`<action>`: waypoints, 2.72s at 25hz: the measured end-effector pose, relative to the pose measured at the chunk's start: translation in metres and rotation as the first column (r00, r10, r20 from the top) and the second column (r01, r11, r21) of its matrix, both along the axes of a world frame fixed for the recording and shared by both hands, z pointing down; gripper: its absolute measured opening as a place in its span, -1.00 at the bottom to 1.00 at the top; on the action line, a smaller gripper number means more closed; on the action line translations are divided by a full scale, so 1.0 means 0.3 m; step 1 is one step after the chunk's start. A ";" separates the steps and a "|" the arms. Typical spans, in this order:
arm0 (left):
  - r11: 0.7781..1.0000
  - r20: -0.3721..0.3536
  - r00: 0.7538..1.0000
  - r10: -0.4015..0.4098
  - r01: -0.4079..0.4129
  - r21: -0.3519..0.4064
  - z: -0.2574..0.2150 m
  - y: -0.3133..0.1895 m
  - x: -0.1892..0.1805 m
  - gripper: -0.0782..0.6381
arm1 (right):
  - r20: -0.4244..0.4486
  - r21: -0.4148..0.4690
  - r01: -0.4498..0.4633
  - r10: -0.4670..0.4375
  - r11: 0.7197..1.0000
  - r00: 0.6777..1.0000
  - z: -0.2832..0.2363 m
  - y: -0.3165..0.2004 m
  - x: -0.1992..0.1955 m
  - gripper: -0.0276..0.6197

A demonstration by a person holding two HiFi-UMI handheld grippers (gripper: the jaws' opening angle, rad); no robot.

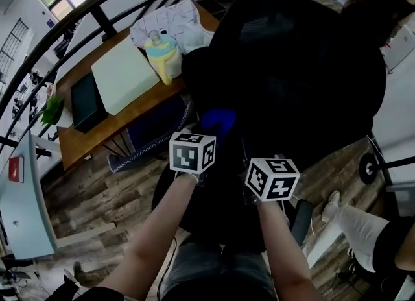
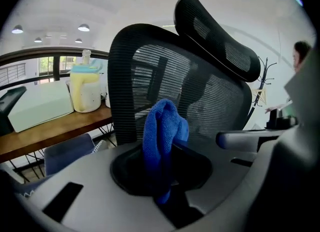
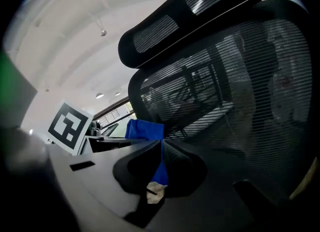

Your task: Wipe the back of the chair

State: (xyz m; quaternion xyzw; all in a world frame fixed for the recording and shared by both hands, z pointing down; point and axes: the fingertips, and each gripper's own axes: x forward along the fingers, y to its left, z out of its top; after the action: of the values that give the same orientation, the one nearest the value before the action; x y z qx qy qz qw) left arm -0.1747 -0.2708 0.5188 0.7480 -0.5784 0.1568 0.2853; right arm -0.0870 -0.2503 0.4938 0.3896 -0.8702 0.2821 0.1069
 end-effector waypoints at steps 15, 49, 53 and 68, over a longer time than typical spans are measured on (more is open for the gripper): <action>1.000 -0.005 1.000 0.000 0.000 -0.022 0.025 0.075 -0.019 -0.58 | -0.010 0.002 -0.036 0.036 0.999 0.999 0.001 0.030 0.057 -0.82; 0.818 -0.125 0.829 0.544 -0.558 -0.138 0.321 0.200 1.112 -0.58 | -0.050 -0.144 -0.534 0.533 0.833 0.844 0.276 0.265 0.950 -0.82; 0.830 -0.123 0.844 0.522 -0.535 -0.155 0.358 0.173 1.107 -0.58 | -0.049 -0.166 -0.527 0.527 0.834 0.849 0.306 0.258 0.945 -0.82; 0.899 -0.120 0.912 0.393 -0.408 -0.157 0.374 0.104 0.884 -0.58 | -0.041 -0.164 -0.420 0.419 0.892 0.907 0.318 0.167 0.751 -0.82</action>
State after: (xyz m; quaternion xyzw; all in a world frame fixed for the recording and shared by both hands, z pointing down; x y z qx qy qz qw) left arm 0.0905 -0.2397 0.6309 0.8283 -0.3830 0.2311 0.3374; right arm 0.1382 -0.2002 0.5892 0.5583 -0.7382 0.3706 0.0780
